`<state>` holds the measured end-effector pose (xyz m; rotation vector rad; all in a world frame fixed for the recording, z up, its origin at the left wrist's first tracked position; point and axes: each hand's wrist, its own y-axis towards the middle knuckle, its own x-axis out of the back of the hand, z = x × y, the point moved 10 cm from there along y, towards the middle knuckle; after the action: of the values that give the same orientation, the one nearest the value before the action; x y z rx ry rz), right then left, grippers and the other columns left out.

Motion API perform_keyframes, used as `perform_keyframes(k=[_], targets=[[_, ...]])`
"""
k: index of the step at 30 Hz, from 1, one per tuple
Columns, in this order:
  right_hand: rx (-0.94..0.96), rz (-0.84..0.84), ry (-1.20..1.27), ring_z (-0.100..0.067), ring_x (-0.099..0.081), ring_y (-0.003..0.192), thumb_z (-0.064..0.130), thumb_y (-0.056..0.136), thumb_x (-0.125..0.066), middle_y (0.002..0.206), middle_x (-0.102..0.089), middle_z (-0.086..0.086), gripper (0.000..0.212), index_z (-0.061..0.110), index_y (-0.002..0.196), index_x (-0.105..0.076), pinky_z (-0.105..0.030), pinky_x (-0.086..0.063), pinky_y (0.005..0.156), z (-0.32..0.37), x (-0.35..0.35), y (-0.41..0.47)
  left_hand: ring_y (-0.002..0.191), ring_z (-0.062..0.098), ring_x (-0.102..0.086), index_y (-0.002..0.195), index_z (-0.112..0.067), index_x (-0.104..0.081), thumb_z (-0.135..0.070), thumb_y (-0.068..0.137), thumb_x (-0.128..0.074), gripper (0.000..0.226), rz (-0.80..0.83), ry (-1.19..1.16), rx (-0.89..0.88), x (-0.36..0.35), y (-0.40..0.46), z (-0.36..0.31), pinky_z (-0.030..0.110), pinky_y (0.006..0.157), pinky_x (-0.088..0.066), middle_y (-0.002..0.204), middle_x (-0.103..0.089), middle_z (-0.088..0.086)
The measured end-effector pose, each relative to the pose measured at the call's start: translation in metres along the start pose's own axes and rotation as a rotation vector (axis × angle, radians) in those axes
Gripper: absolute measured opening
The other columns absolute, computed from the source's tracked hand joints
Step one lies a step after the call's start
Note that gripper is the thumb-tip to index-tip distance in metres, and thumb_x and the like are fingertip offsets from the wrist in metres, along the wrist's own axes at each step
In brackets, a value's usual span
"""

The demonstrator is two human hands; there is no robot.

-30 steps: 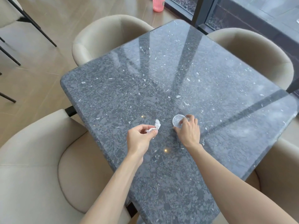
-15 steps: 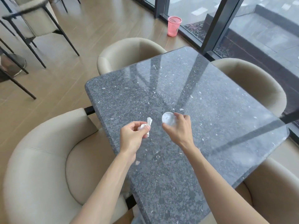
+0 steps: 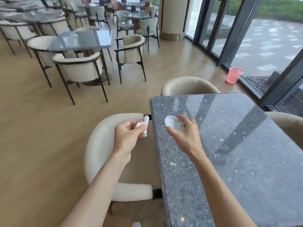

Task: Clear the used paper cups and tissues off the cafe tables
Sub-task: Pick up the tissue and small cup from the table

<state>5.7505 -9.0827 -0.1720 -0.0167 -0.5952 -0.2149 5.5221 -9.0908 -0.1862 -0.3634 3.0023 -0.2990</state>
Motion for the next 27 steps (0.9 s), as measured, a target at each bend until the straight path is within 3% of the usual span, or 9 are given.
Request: perform_keyframes(k=[5,10,13,20,27], targets=[[0.091,0.124,0.059,-0.018,-0.045,0.129,0.031,0.085,-0.073,0.125,-0.042,0.006,0.062,0.022,0.143,-0.051,-0.025,-0.036,0.102,0.067,-0.059,-0.025,0.067,0.016,-0.065,0.080,-0.020,-0.076,-0.008,0.085,-0.079,0.012,-0.094,-0.026,-0.081,0.080,-0.017,-0.038,0.029,0.078,-0.059,0.078,-0.073,0.001],[0.174,0.210,0.037,-0.015,-0.046,0.127,0.039,0.083,-0.076,0.126,-0.045,0.005,0.065,0.022,0.142,-0.052,-0.026,-0.037,0.106,0.131,-0.125,-0.047,0.066,0.017,-0.064,0.089,-0.011,-0.075,-0.006,0.085,-0.078,0.006,-0.197,-0.073,-0.099,0.169,-0.015,-0.054,0.028,0.075,-0.058,0.078,-0.073,0.002],[0.207,0.248,0.036,-0.011,-0.049,0.121,0.039,0.083,-0.076,0.123,-0.046,0.008,0.063,0.023,0.140,-0.054,-0.025,-0.040,0.102,0.168,-0.171,-0.061,0.063,0.017,-0.062,0.089,-0.009,-0.076,-0.007,0.085,-0.078,0.005,-0.230,-0.111,-0.115,0.226,-0.006,-0.063,0.032,0.080,-0.057,0.080,-0.073,0.004],[0.246,0.239,0.013,-0.005,-0.052,0.106,0.044,0.084,-0.076,0.120,-0.050,0.007,0.062,0.020,0.138,-0.056,-0.017,-0.035,0.090,0.258,-0.287,-0.072,0.066,0.020,-0.061,0.091,-0.006,-0.076,-0.007,0.086,-0.077,0.006,-0.231,-0.122,-0.147,0.363,0.042,-0.090,0.024,0.072,-0.059,0.076,-0.072,0.008],[0.276,0.225,0.014,-0.005,-0.051,0.111,0.042,0.085,-0.074,0.122,-0.051,0.010,0.062,0.020,0.140,-0.054,-0.018,-0.036,0.092,0.331,-0.373,-0.066,0.066,0.018,-0.063,0.091,-0.008,-0.076,-0.006,0.085,-0.078,0.006,-0.218,-0.100,-0.146,0.449,0.092,-0.125,0.031,0.081,-0.060,0.080,-0.075,0.007]])
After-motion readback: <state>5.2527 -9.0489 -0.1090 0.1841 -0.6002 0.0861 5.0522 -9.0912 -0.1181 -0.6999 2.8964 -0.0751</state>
